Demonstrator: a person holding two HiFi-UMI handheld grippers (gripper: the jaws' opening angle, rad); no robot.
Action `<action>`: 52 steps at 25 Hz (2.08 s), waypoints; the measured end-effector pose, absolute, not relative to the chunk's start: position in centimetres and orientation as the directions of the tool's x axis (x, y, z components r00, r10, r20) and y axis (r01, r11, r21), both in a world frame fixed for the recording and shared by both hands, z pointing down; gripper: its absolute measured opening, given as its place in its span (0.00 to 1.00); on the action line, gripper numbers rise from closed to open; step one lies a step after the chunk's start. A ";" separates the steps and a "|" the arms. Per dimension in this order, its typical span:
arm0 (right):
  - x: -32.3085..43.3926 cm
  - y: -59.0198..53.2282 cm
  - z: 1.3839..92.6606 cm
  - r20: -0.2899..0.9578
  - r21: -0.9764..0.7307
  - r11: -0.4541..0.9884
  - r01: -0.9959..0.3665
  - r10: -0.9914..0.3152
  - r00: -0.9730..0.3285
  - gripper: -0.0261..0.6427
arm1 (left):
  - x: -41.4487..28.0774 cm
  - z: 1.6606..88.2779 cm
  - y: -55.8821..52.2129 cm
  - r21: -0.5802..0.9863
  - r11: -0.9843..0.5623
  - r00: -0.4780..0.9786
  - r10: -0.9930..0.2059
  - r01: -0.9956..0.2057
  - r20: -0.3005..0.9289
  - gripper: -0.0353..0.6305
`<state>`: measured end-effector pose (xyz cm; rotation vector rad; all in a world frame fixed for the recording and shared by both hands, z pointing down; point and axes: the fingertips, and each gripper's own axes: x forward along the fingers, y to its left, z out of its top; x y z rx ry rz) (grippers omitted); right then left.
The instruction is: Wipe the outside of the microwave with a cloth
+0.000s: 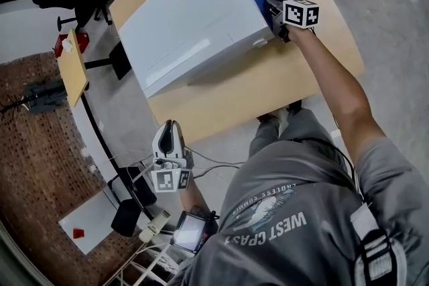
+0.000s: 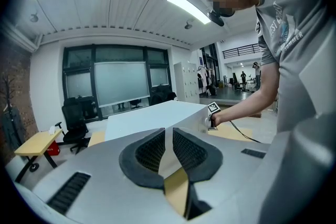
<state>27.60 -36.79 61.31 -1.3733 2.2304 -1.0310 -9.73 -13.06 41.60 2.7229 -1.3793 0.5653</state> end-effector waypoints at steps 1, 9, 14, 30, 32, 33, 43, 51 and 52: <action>27.6 -36.9 61.7 0.100 -0.722 0.273 -0.636 -0.868 -0.486 0.15 | -9.7 41.8 -13.0 -0.126 -0.606 0.539 -0.770 -0.786 0.340 0.15; 27.4 -37.1 65.5 0.176 -0.730 0.240 -0.640 -0.838 -0.516 0.15 | -8.6 43.1 -13.3 -0.102 -0.621 0.553 -0.752 -0.778 0.358 0.15; 27.5 -36.9 67.4 0.229 -0.723 0.225 -0.653 -0.815 -0.533 0.15 | -8.2 43.4 -13.7 -0.102 -0.626 0.558 -0.748 -0.773 0.359 0.15; 27.9 -37.0 69.1 0.296 -0.707 0.201 -0.678 -0.787 -0.542 0.15 | -7.2 43.8 -14.9 -0.102 -0.637 0.570 -0.740 -0.764 0.356 0.15; 28.6 -37.2 68.1 0.294 -0.686 0.202 -0.699 -0.802 -0.520 0.15 | -7.1 43.6 -14.9 -0.101 -0.638 0.572 -0.741 -0.764 0.351 0.15; 29.0 -37.3 67.3 0.296 -0.661 0.214 -0.719 -0.807 -0.511 0.15 | -7.1 43.5 -14.9 -0.100 -0.638 0.573 -0.742 -0.764 0.348 0.15; 28.9 -37.7 49.4 0.172 -0.125 0.469 -0.874 -0.858 -0.485 0.15 | -7.7 42.8 -15.2 -0.090 -0.633 0.588 -0.755 -0.769 0.289 0.15; 24.0 -37.2 39.9 0.170 0.157 0.547 -0.823 -0.835 -0.523 0.15 | -8.9 42.3 -15.5 -0.068 -0.632 0.603 -0.763 -0.772 0.232 0.15; 23.5 -37.2 39.9 0.191 0.163 0.549 -0.820 -0.833 -0.519 0.15 | -9.2 42.2 -15.4 -0.066 -0.632 0.605 -0.763 -0.772 0.228 0.15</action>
